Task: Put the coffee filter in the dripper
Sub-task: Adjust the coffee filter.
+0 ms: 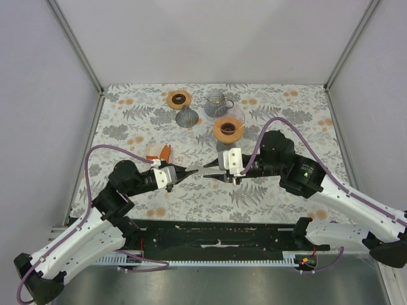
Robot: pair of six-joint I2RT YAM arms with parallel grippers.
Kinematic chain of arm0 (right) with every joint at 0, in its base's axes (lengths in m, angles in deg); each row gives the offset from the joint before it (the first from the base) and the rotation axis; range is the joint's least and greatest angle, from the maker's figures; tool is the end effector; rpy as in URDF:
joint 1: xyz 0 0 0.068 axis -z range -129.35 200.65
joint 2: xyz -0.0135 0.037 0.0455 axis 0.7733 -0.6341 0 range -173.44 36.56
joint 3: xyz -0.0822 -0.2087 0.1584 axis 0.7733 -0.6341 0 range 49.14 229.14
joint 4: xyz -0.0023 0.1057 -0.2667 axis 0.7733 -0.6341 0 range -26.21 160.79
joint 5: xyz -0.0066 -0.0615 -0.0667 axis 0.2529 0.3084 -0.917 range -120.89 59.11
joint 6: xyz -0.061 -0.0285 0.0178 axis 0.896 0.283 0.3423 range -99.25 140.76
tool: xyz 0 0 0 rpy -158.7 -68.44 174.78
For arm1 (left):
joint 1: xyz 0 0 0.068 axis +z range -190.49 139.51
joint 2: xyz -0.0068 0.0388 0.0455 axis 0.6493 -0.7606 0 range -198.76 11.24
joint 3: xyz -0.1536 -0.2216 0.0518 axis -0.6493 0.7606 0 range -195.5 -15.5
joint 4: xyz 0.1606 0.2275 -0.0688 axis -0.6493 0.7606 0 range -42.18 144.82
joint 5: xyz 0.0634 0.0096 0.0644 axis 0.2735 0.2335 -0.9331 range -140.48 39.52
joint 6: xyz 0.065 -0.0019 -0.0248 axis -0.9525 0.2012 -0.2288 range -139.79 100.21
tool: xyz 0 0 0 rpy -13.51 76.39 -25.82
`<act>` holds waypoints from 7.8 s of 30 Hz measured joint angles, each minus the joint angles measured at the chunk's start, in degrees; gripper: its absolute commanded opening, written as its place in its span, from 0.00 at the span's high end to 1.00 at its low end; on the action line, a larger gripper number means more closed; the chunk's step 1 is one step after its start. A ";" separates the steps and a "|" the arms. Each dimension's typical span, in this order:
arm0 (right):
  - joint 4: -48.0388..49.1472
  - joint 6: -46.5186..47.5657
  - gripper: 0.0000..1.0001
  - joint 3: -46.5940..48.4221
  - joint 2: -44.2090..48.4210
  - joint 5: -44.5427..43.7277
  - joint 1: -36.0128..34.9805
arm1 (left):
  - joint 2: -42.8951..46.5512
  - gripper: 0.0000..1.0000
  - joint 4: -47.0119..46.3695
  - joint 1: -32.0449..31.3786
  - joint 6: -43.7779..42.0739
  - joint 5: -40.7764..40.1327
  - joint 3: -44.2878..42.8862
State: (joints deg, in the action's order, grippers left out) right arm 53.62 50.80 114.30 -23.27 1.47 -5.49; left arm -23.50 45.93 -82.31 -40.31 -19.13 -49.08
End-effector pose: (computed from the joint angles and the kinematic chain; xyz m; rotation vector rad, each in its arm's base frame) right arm 0.1258 0.2419 0.4034 -1.5150 1.0084 0.8256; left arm 0.1272 -0.1533 0.3210 1.1748 1.0941 -0.7150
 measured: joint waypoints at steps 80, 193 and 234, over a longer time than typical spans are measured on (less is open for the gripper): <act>-4.28 7.56 0.66 -0.31 0.87 -1.27 0.00 | -2.80 0.98 -0.22 -0.70 -4.07 -1.81 0.22; -5.99 10.10 0.65 1.31 -3.02 -4.87 -0.02 | -3.41 0.98 0.04 -1.07 -6.62 -2.80 0.22; -6.45 12.87 0.66 0.96 -0.22 -2.45 0.00 | -3.41 0.98 0.04 -1.07 -7.91 -2.84 0.22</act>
State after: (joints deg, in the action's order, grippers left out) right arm 47.18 63.67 115.26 -23.49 -0.98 -5.49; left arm -26.91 45.97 -83.38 -48.22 -21.97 -48.86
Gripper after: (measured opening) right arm 0.356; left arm 0.026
